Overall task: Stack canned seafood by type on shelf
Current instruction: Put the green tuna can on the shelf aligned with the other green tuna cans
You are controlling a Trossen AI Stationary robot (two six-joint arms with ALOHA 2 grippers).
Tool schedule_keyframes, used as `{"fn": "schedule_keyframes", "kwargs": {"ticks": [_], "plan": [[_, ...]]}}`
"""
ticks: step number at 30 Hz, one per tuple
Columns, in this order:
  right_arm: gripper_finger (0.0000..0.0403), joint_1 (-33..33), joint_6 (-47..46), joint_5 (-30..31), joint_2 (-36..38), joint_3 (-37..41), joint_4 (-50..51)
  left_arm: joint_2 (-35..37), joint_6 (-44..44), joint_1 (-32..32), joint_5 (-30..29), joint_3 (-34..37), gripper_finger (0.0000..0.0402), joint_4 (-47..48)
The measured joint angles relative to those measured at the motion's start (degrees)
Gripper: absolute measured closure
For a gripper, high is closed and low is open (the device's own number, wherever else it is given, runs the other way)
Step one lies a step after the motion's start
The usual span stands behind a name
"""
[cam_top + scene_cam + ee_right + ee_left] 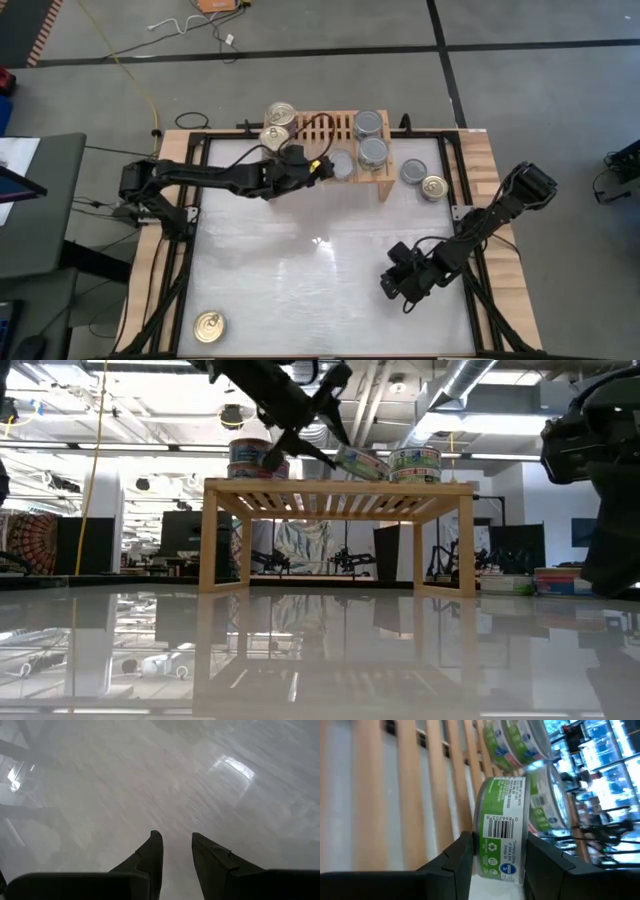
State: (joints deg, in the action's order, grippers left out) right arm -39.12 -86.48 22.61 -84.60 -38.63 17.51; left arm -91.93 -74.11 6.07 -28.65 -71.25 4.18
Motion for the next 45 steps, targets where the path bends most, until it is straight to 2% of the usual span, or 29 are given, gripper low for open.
{"fn": "schedule_keyframes", "kwargs": {"ticks": [6,15,21,31,35,45], "plan": [[0.0275,-1.3,-0.76,0.0,0.02,0.02,0.71,-1.65,-2.32,-0.15,0.31,0.05,0.0251,-2.5],[0.0275,-2.18,-1.99,0.0,0.0,0.02,1.98,-1.61,-0.26,0.08,-0.26,0.09,0.0249,-3.98],[0.0275,-2.15,-2.1,0.0,0.0,0.02,1.95,-1.59,-0.36,0.06,-3.3,0.11,0.0246,-4.11],[0.0275,-2.15,-2.95,0.0,0.0,0.02,1.91,-1.55,0.12,0.08,-4.02,0.11,0.0188,-4.04],[0.0275,-2.15,-3.08,0.0,0.0,0.02,1.76,-1.55,-0.05,0.08,-4.01,0.11,0.0178,-4.71],[0.0275,-2.15,-3.21,0.0,0.0,0.02,1.68,-1.48,8.81,-1.11,-5.04,-2.95,0.0179,-6.81]]}}
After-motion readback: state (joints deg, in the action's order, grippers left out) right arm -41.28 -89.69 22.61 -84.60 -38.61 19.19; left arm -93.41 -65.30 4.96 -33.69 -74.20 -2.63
